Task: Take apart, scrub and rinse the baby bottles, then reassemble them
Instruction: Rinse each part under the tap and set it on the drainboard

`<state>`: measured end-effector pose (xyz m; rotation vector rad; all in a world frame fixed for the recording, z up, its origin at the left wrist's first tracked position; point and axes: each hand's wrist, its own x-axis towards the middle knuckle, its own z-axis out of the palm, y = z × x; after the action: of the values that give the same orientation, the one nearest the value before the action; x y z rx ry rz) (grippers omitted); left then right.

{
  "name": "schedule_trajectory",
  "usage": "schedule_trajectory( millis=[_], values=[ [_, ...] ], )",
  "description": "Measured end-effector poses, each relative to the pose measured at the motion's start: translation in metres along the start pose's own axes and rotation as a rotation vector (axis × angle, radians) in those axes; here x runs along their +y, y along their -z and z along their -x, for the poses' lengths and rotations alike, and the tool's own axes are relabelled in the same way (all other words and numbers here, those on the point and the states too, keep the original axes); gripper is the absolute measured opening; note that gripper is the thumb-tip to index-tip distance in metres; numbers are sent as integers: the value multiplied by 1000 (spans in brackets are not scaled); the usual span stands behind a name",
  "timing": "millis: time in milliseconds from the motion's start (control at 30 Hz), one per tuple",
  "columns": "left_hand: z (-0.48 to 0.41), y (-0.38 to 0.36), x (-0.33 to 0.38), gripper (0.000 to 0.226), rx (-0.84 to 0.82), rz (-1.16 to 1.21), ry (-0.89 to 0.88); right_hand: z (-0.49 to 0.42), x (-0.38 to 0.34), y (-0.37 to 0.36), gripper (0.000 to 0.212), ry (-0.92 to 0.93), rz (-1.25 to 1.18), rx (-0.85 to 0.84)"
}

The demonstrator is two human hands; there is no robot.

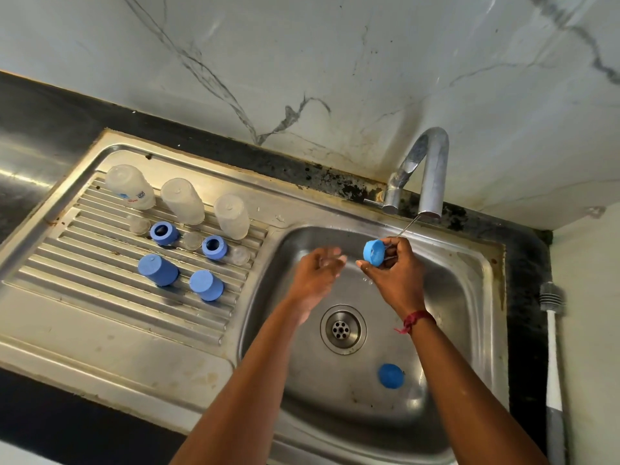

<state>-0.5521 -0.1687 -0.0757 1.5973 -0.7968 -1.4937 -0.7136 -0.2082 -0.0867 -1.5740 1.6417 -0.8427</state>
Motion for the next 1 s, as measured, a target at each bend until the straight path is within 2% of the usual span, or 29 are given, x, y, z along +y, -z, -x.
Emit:
schedule_trajectory(
  millis=[133,200,267,333,467,667,833,1000],
  values=[
    [-25,-28,19,24,-25,-88,-75,-4,6,8,49,48,54,-91],
    [-33,-35,20,28,-40,-82,-70,-8,8,12,46,105,89,-75],
    [-36,-40,19,19,-55,-12,-56,-12,6,16,48,145,125,-54],
    [-38,-43,17,14,-51,82,-24,-14,3,21,50,98,45,-102],
    [-43,-49,16,19,29,159,18,-17,3,35,52,-113,-314,-241],
    [-42,-57,22,19,-23,116,124,-20,11,43,58,-93,-358,-343],
    [-39,-52,26,17,-119,140,222,-22,16,42,48,-130,-392,-321],
    [-37,-48,22,21,-145,142,148,-22,9,43,33,-259,-505,-300]
  ],
)
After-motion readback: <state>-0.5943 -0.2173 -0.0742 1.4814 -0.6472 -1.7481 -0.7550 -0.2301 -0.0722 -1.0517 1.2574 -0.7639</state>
